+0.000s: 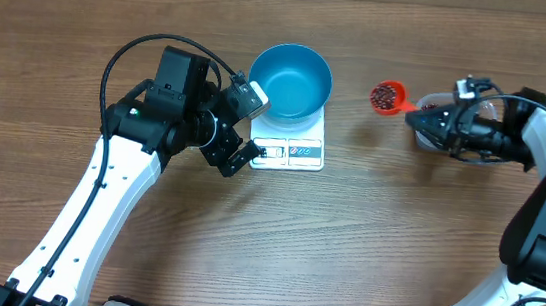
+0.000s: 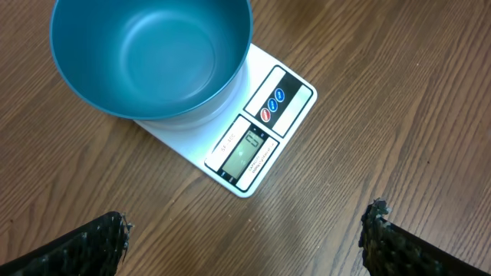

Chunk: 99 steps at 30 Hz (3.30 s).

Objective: Scoop item into bowl and weigh 150g on scale
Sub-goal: 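Carry the filled scoop left over the blue bowl and tip it, then tip the red scoop over the blue bowl, pouring beans in, then carry the empty scoop right back to the bean tub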

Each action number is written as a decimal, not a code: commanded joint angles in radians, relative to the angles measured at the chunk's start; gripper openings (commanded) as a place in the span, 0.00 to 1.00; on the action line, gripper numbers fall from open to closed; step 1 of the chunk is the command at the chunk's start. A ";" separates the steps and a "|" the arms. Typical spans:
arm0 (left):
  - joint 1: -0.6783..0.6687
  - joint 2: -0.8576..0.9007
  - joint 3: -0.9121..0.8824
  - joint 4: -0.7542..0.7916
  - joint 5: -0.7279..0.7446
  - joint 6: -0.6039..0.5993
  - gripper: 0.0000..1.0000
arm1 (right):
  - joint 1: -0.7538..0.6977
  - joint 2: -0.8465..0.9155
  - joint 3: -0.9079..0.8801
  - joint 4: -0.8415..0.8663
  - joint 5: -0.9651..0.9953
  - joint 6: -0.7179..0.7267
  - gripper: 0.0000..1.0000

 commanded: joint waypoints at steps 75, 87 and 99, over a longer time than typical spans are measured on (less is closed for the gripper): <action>0.002 0.005 -0.005 0.003 0.006 -0.014 1.00 | 0.848 -0.002 0.541 0.157 1.510 0.344 0.04; 0.002 0.005 -0.005 0.003 0.006 -0.014 1.00 | 0.663 -0.161 0.541 0.042 1.237 0.344 0.04; 0.002 0.005 -0.005 0.003 0.006 -0.014 1.00 | 0.299 -0.185 0.527 -0.198 1.208 0.343 0.04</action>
